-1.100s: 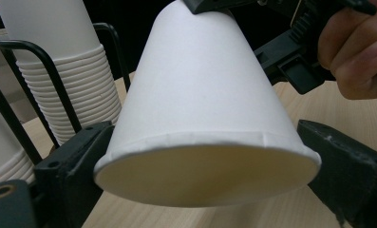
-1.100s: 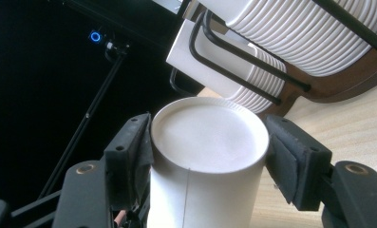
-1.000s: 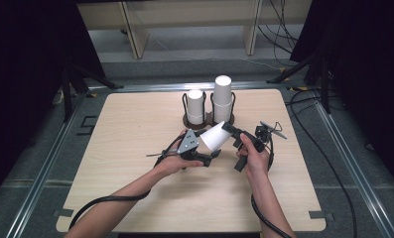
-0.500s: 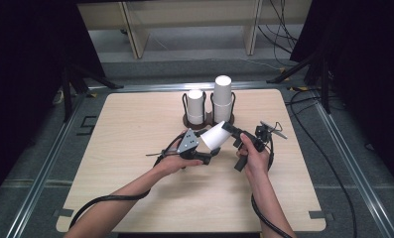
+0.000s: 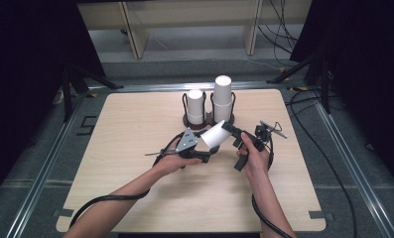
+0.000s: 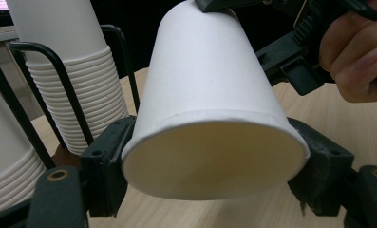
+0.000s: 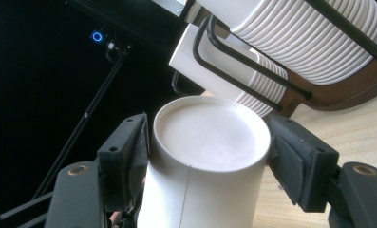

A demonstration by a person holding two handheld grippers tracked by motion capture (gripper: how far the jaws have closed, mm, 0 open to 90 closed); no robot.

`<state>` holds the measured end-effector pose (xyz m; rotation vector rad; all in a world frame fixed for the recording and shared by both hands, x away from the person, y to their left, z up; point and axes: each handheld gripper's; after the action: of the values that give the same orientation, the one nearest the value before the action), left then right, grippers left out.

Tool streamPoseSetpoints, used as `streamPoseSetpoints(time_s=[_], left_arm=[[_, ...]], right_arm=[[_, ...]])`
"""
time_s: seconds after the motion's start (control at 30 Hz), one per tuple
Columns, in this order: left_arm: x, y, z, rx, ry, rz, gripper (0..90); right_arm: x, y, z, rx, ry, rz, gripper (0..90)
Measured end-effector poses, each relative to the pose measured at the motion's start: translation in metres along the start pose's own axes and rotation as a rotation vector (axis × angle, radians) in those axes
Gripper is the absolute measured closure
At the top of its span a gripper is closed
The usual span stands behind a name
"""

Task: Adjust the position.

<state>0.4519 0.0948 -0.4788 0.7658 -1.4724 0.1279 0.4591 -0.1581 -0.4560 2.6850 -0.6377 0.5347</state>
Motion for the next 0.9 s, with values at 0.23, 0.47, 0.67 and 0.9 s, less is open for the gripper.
streamPoseSetpoints(time_s=[0.23, 0.47, 0.67, 0.9], left_arm=[[0.0005, 0.0002, 0.0006, -0.007, 0.014, 0.012, 27.5], [0.0002, 0.0007, 0.0005, -0.001, 0.001, 0.009, 29.7], [0.0011, 0.0023, -0.0003, 0.001, -0.005, 0.005, 29.8], [0.0038, 0.0047, -0.0007, 0.001, 0.003, 0.021, 30.5]], right_arm=[[-0.0001, 0.0008, -0.0013, 0.005, -0.025, -0.007, 32.4], [0.0, 0.0002, -0.0007, 0.014, -0.015, 0.006, 32.2], [0.0003, 0.0, -0.0007, 0.004, 0.01, 0.006, 29.6], [0.0011, 0.0005, -0.0047, 0.009, 0.013, -0.007, 18.6]])
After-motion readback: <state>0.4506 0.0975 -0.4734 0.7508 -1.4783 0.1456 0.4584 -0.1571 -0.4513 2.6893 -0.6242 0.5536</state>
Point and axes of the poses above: each handheld gripper's, and its own axes: y roughly backward along the jaws, x roughly out of its top, z roughly to its right, and after that the axes turned 12 degrees about -z, right-handed
